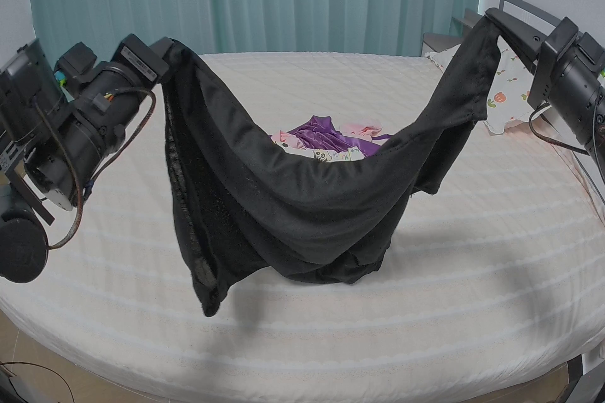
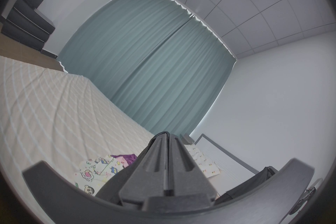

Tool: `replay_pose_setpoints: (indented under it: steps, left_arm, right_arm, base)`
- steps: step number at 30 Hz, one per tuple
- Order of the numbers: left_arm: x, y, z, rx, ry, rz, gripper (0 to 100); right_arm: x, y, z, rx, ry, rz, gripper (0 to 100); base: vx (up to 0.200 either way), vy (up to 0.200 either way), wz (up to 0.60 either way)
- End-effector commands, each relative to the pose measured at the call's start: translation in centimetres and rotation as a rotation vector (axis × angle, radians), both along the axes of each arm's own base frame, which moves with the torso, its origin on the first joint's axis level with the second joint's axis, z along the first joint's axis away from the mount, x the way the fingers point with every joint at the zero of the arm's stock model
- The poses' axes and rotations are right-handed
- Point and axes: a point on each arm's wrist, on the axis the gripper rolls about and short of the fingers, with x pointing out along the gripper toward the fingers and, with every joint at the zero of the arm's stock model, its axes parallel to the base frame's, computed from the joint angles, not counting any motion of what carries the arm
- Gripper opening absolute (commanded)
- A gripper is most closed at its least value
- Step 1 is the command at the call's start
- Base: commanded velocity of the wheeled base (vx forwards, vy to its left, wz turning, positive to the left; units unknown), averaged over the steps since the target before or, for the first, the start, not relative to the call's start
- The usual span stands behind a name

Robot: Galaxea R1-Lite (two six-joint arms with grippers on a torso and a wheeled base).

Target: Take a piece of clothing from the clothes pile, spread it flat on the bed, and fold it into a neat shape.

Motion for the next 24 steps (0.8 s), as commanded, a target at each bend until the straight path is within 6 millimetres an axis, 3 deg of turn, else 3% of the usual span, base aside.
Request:
replay_pose_setpoints:
  steps: [1, 5, 7, 9, 10, 13, 20, 24]
  left_arm:
    - [-1.2, 1.4, -1.3, 0.012, 0.037, 0.023, 0]
    - [-1.2, 1.1, -4.9, 0.015, 0.157, 0.001, 0]
    - [-1.2, 1.1, -5.9, -0.018, 0.182, -0.008, 0]
    - [-1.1, 1.1, -6.0, -0.020, 0.184, -0.008, 0]
    - [-1.3, 0.9, -7.8, -0.030, 0.228, -0.021, 0]
    - [-1.3, 0.2, -10.0, -0.002, 0.279, -0.056, 0]
    - [-1.2, -1.3, -12.8, 0.018, 0.306, -0.097, 0]
    - [-1.3, -1.7, -14.0, 0.025, 0.342, -0.113, 0]
  right_arm:
    - [-0.2, 0.0, -1.9, -0.045, 0.048, 0.007, 0]
    - [0.5, 0.9, -5.3, -0.099, 0.161, 0.031, 0]
    - [0.8, 1.2, -6.6, -0.121, 0.203, 0.033, 0]
    - [0.9, 1.1, -6.8, -0.124, 0.207, 0.032, 0]
    - [1.3, 1.4, -8.7, -0.151, 0.260, 0.034, 0]
    - [1.8, 1.8, -10.3, -0.159, 0.289, 0.038, 0]
    - [1.1, 1.0, -13.4, -0.074, 0.379, 0.052, 0]
    - [1.3, 0.8, -13.6, -0.069, 0.372, 0.056, 0]
  base:
    - [0.000, 0.000, 0.00]
    - [0.000, 0.000, 0.00]
    - [0.000, 0.000, 0.00]
    - [0.000, 0.000, 0.00]
    - [0.000, 0.000, 0.00]
    - [0.000, 0.000, 0.00]
    - [0.000, 0.000, 0.00]
    - [0.000, 0.000, 0.00]
